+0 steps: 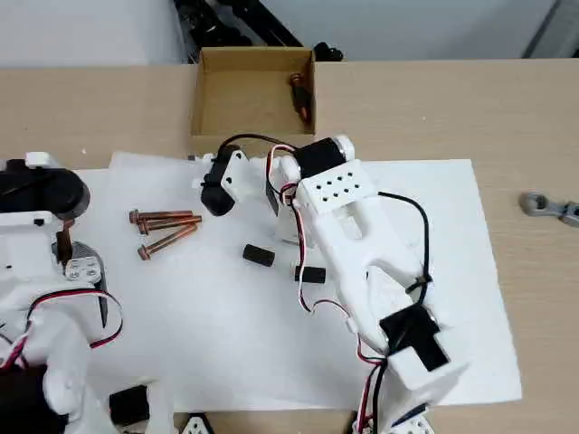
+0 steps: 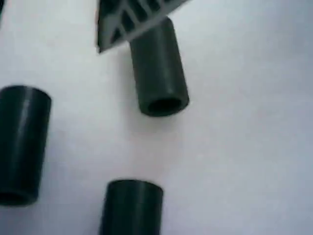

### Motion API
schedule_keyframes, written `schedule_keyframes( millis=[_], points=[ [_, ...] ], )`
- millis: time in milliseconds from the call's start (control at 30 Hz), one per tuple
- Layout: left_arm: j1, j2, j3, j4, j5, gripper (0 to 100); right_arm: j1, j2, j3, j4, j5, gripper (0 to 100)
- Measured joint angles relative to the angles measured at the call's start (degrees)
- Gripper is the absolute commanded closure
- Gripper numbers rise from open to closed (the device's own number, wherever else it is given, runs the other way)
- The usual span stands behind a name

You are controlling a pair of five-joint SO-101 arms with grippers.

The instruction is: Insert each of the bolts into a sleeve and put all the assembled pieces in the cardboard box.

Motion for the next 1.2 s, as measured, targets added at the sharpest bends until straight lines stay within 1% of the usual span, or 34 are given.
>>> schedule_keyframes(
  millis=[167,300,367,500,800,867,1000,1200],
  points=[
    [0.0,0.0,0.0,0.0,0.0,99,0.0,3.0,0.0,0.0,0.0,85.7],
    [0.0,0.0,0.0,0.0,0.0,99,0.0,4.0,-2.1,0.0,0.0,76.8],
    [0.0,0.0,0.0,0.0,0.0,99,0.1,4.6,-4.0,0.4,0.0,77.1],
    [0.0,0.0,0.0,0.0,0.0,99,0.1,6.7,-5.3,0.7,0.0,80.9],
    [0.0,0.0,0.0,0.0,0.0,99,0.0,11.3,-5.3,0.7,-0.6,80.6],
    [0.0,0.0,0.0,0.0,0.0,99,0.0,11.4,-5.3,0.4,-1.1,78.7],
    [0.0,0.0,0.0,0.0,0.0,99,0.0,11.5,-5.3,-0.4,-1.4,71.2],
    [0.0,0.0,0.0,0.0,0.0,99,0.0,11.5,-5.3,-0.6,-1.4,71.8]
  ],
)
